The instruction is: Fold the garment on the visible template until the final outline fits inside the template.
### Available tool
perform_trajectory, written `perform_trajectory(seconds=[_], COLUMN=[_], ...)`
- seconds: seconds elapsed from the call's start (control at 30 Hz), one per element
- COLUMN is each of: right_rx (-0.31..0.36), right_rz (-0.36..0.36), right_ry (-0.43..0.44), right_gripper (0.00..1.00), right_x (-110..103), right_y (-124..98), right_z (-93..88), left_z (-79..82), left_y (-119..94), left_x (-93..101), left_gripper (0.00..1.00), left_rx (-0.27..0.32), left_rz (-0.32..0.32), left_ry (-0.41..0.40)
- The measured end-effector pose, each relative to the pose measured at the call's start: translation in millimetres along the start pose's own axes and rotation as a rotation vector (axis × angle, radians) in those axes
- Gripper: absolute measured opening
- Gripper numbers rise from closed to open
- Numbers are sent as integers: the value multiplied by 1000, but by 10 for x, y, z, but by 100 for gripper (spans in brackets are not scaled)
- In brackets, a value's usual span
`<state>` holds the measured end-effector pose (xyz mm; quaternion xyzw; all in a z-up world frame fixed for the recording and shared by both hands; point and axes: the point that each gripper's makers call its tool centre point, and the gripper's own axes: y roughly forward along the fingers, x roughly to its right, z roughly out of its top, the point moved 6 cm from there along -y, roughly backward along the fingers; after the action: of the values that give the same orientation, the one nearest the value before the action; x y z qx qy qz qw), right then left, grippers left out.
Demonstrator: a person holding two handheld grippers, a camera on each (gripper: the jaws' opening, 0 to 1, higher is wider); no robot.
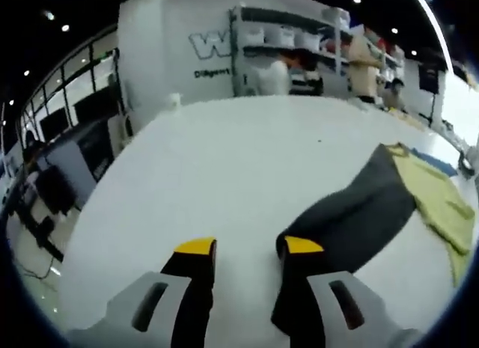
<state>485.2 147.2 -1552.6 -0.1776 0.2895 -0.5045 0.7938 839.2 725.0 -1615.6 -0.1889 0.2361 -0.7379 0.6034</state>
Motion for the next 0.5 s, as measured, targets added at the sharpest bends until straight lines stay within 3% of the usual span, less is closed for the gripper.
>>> perform_trajectory(seconds=[0.17,0.27,0.5], right_rx=[-7,-8,-13], right_rz=[-2,2,18], right_ry=[1,-3,-3], right_gripper=[82,82,82], right_x=[-40,-92,-140], right_y=[21,46,144], right_z=[5,17,31], left_z=[84,141,101], left_y=[9,-27,-111], left_x=[-234,-373,-416], left_gripper=[29,31,30], left_rx=[0,3,-3], left_rz=[16,28,15], left_ry=[31,48,111])
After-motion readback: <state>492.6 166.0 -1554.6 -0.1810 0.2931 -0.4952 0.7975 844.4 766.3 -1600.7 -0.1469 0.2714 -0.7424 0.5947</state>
